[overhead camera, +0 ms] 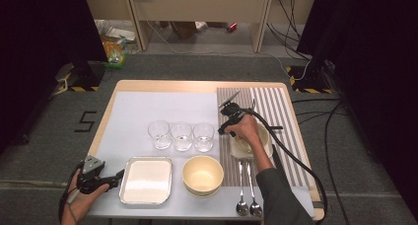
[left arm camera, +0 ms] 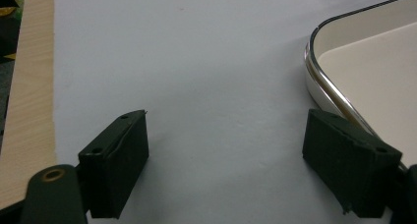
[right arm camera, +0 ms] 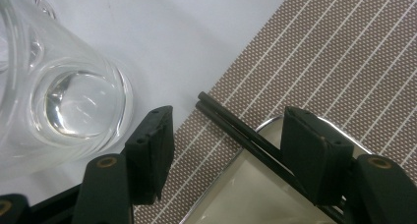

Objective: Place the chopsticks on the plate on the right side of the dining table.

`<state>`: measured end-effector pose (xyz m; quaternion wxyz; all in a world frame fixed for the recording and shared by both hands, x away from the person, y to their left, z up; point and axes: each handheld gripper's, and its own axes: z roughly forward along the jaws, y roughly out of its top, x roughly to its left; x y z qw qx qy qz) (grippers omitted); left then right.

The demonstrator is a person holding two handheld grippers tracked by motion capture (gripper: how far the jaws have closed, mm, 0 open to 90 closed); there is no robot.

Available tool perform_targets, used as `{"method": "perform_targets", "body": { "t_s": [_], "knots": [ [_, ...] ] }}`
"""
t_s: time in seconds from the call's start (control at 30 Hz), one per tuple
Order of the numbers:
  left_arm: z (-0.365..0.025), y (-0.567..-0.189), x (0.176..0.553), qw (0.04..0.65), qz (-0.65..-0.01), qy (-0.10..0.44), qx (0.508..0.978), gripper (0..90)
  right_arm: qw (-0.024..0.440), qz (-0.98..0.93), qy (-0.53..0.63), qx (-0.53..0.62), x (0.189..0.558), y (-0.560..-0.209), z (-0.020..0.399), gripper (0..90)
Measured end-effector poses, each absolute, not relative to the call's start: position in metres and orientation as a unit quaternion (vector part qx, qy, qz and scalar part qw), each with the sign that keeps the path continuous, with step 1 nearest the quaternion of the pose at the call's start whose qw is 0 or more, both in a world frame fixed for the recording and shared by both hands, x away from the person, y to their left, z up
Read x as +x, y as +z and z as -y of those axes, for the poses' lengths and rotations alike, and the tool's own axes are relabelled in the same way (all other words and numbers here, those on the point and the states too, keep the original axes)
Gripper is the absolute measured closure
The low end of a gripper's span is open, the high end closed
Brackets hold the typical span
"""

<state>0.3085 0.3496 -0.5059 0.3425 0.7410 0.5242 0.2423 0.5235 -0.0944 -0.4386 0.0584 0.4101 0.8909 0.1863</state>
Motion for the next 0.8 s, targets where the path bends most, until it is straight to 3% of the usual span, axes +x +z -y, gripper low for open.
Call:
{"method": "perform_targets", "body": {
  "t_s": [0.33, 0.8],
  "knots": [
    [-0.349, -0.506, 0.308, 0.342, -0.524, 0.242, 0.742, 16.7, 0.074, -0.881, 0.213, 0.415, 0.525, -0.430, 0.100, 37.6],
    [-0.349, -0.506, 0.308, 0.342, -0.524, 0.243, 0.741, 16.7, 0.061, -0.888, 0.201, 0.408, 0.523, -0.440, 0.094, 37.8]
  ]
}}
